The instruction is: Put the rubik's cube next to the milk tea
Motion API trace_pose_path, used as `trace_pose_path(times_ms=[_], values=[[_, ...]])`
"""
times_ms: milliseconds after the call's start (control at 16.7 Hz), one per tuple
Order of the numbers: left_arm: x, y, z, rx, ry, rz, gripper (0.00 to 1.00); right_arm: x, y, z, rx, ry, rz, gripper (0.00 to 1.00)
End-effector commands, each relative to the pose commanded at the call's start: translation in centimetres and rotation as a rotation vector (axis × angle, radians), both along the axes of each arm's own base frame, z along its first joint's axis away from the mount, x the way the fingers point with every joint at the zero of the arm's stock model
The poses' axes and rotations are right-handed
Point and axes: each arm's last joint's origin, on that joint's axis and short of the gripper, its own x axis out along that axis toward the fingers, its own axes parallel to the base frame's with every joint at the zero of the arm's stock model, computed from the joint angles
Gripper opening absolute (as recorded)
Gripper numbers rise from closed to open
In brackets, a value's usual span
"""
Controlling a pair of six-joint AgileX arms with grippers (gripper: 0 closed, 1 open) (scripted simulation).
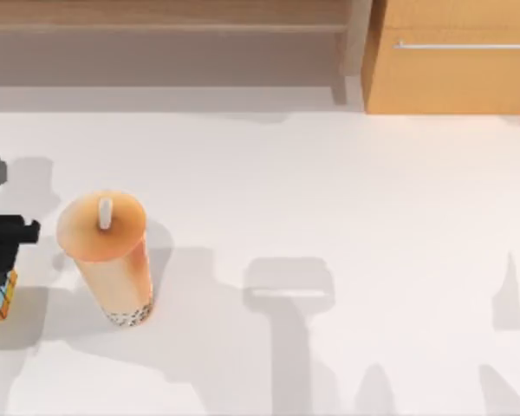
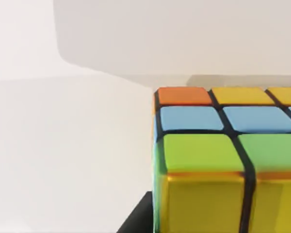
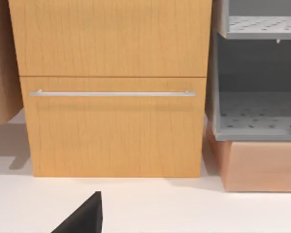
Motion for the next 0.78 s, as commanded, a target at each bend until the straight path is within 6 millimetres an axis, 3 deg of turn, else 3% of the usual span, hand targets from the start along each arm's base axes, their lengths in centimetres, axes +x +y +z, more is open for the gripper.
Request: trace_pose_path(times_ms=[420,780], values=[[0.0,0.0,0.0,0.0,0.0,0.0,0.98,0.0,0.0,0.0,0.0,0.0,0.0,1.0],[0.0,0.0,0.0,0.0,0.0,0.0,1.0,0.0,0.0,0.0,0.0,0.0,0.0,1.0]])
